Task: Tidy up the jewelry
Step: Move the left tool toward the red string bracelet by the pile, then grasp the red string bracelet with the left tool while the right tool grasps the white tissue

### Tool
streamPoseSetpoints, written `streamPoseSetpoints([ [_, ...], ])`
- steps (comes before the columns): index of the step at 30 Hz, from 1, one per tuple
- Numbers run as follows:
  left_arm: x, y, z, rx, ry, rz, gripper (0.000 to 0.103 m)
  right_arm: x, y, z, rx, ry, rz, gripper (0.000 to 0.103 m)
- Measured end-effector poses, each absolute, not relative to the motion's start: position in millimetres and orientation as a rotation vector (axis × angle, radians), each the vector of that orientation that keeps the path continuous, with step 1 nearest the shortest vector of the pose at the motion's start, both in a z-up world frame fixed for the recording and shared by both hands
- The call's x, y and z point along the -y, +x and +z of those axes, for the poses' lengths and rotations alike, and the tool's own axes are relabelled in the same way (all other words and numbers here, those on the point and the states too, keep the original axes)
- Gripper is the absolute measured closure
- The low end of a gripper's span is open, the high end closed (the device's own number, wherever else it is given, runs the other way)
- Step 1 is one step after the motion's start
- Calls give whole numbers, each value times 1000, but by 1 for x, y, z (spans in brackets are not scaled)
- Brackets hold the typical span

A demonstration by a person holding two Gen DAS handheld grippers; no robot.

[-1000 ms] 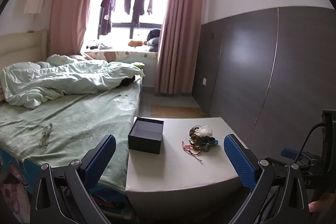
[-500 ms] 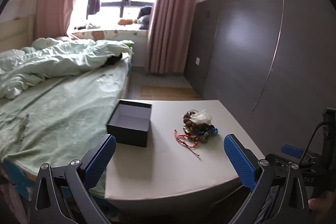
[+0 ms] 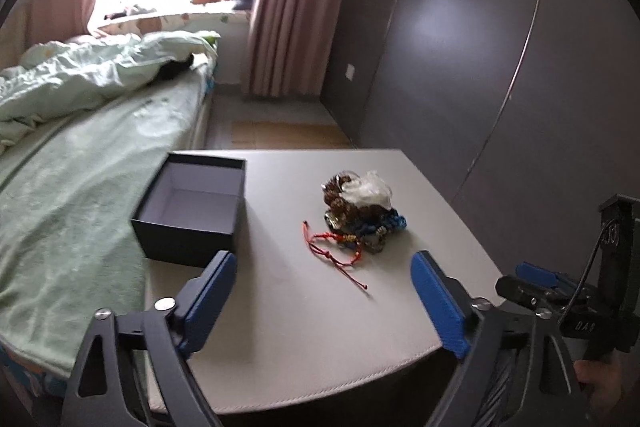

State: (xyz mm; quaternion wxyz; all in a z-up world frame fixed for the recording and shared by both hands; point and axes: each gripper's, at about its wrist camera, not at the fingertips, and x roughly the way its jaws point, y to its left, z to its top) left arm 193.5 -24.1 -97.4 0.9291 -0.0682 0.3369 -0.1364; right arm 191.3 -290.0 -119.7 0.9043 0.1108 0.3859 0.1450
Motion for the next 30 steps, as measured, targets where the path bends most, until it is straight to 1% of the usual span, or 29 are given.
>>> streamPoseSetpoints([
  [2, 30, 204, -105, -717, -141, -296, 22, 294, 196, -124, -803, 239, 297, 3],
  [3, 33, 210, -109, -731, -139, -302, 26, 295, 198, -125, -806, 243, 297, 6],
  [4, 37, 215, -113, -745, -136, -307, 28, 297, 202, -127, -810, 248, 298, 8],
  [5, 40, 220, -116, -758, -132, -311, 29, 298, 204, -130, -816, 253, 300, 12],
  [6, 44, 226, -120, -773, -126, -315, 30, 299, 207, -132, -823, 257, 303, 14],
  [10, 55, 244, -134, -824, -107, -317, 36, 302, 216, -139, -834, 263, 312, 16],
  [12, 59, 255, -143, -853, -104, -313, 41, 302, 220, -141, -836, 264, 320, 20],
  [14, 63, 264, -152, -883, -95, -300, 42, 302, 224, -143, -841, 261, 326, 22],
  [19, 69, 282, -171, -933, -81, -268, 45, 305, 233, -148, -847, 268, 332, 22],
  [24, 68, 297, -181, -954, -90, -222, 55, 307, 240, -153, -859, 279, 331, 22],
  [27, 73, 304, -189, -988, -72, -202, 55, 310, 244, -155, -863, 290, 329, 22],
  [30, 83, 305, -190, -984, 3, -173, 57, 311, 249, -156, -865, 303, 333, 22],
])
